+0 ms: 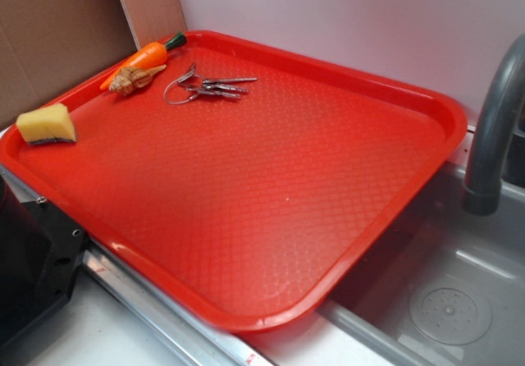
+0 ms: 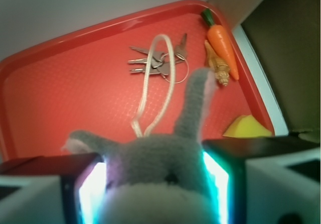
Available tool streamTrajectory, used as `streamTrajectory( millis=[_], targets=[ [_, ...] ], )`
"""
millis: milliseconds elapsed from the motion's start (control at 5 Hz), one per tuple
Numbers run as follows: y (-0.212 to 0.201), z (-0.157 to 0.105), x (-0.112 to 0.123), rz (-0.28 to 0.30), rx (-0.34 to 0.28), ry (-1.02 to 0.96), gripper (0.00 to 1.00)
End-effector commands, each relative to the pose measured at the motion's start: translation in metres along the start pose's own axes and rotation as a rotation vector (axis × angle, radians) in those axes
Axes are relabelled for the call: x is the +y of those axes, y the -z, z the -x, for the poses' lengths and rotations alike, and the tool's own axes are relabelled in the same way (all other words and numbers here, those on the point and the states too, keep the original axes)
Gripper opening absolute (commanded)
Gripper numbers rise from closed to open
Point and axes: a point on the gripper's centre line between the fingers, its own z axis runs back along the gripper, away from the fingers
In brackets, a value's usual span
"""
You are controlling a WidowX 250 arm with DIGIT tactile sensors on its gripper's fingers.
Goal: Grab the gray animal.
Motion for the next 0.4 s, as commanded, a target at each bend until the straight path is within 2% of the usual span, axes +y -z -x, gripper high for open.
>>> streamTrajectory(
  millis=[0,200],
  targets=[
    [-0.0283,-0.0031,0.0012,0.075,-0.007,0.053,0.00],
    [-0.0217,-0.0055,0.0013,0.066,0.020,0.041,0.00]
  ],
)
